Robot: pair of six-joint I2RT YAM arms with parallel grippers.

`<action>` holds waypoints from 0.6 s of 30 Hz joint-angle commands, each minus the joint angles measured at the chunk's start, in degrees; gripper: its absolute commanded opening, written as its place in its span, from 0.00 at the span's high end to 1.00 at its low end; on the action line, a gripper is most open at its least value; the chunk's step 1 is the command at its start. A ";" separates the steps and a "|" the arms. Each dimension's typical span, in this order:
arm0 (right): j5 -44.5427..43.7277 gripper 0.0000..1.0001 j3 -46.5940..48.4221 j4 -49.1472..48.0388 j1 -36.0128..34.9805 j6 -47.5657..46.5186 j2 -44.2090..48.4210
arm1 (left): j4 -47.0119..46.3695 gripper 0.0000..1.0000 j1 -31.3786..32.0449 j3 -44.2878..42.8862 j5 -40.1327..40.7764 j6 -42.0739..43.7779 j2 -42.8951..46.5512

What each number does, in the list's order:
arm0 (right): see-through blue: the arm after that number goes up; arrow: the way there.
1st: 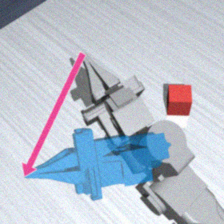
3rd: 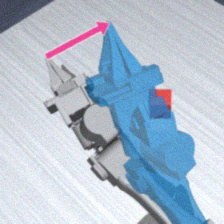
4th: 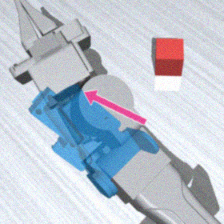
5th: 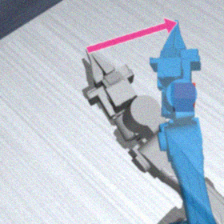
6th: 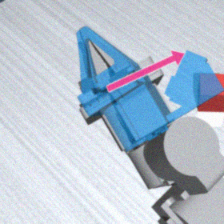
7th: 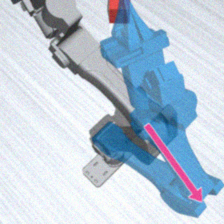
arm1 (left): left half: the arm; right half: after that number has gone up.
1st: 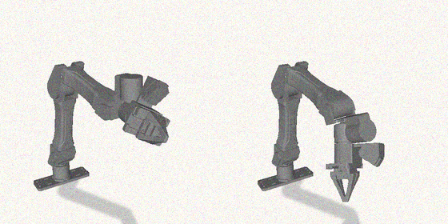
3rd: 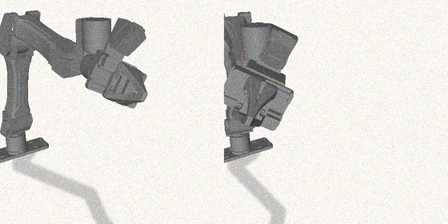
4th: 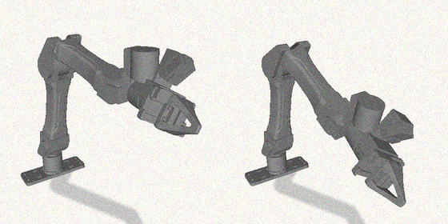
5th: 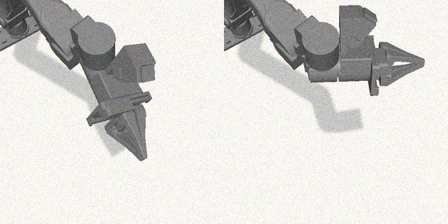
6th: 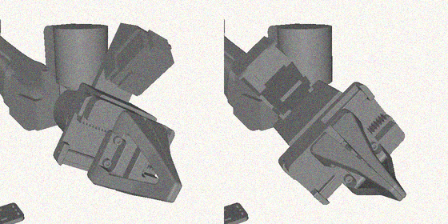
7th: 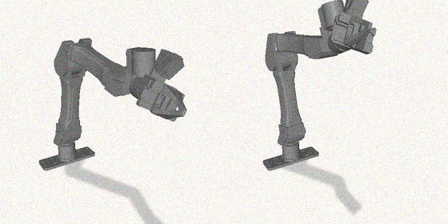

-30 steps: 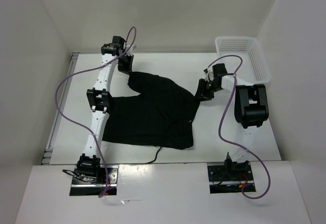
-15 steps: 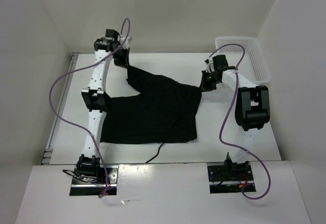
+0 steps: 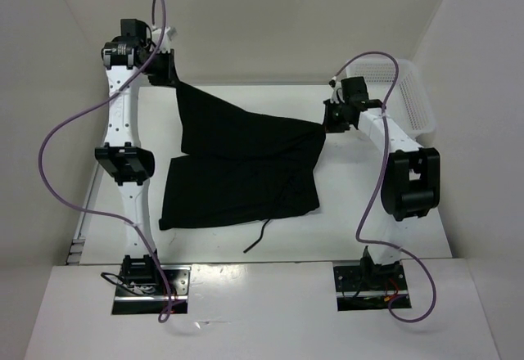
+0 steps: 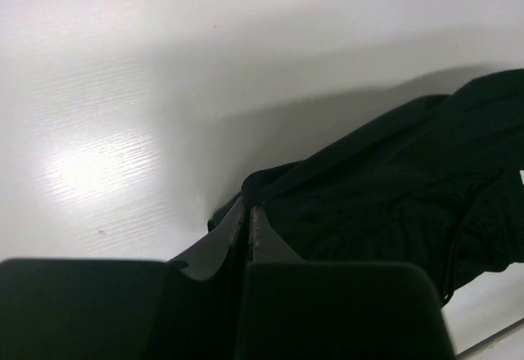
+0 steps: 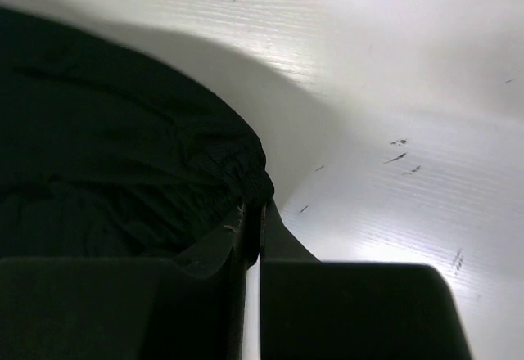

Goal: Fold and stack the shorts
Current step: Fold the shorts

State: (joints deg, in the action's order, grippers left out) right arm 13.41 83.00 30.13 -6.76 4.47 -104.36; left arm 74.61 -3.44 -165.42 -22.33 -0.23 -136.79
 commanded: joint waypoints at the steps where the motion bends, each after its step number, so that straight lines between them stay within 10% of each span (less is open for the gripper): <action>1: -3.91 1.00 -0.99 -3.93 -2.90 -2.62 8.81 | -0.17 1.00 0.45 -0.44 3.68 0.23 1.44; 7: -6.37 1.00 -4.60 -4.55 -9.31 -5.25 12.94 | -1.21 1.00 0.45 24.31 1.51 0.23 17.29; 10: -7.78 1.00 -7.67 -6.13 -11.42 -5.79 15.84 | -12.69 1.00 0.45 52.24 0.69 0.23 32.83; 18: -7.70 1.00 -14.96 -8.16 -14.67 -6.93 23.57 | -9.13 1.00 -3.94 67.42 4.91 0.23 38.96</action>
State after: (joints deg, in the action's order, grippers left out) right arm 6.96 69.91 25.87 -19.51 -0.97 -85.78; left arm 67.18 -6.76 -101.12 -19.86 -0.23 -100.60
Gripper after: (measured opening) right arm 0.041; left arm 0.009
